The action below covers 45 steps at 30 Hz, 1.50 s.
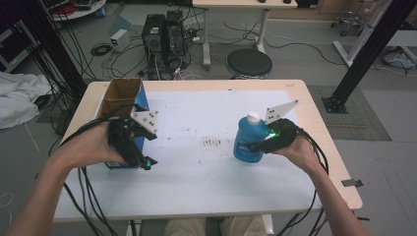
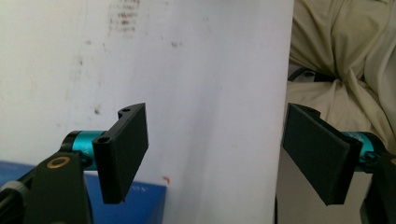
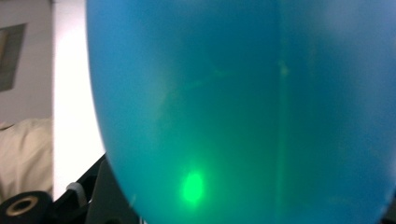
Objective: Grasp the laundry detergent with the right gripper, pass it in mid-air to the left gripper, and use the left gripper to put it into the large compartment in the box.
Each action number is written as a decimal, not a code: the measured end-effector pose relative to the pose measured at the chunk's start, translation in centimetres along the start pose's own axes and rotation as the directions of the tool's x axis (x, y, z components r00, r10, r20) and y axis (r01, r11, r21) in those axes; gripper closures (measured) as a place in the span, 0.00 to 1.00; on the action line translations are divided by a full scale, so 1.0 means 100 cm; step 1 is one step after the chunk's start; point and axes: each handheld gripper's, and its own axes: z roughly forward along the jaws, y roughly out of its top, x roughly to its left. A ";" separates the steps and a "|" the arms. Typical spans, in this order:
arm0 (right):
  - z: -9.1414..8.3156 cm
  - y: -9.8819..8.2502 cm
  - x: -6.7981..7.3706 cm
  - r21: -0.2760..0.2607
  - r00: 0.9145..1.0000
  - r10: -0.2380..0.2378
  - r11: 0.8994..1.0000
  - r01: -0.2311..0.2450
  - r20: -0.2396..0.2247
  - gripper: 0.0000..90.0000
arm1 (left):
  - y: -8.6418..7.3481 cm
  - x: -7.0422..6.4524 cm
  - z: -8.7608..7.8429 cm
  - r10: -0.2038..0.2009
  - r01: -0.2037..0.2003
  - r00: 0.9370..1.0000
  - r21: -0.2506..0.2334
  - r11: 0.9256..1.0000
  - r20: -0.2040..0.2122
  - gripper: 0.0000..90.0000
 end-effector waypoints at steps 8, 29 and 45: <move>0.018 0.021 -0.003 -0.001 0.992 -0.086 0.996 0.086 -0.095 0.51 | 0.058 0.020 0.012 0.018 -0.017 1.000 -0.026 1.000 0.015 0.25; 0.066 0.056 0.000 -0.011 0.954 -0.179 0.983 0.182 -0.242 0.51 | 0.113 0.041 0.048 -0.002 0.003 0.998 -0.017 1.000 0.060 0.25; 0.069 0.056 0.003 -0.005 0.954 -0.190 0.981 0.195 -0.232 0.51 | 0.131 0.041 0.077 0.005 -0.005 0.997 -0.007 1.000 0.077 0.25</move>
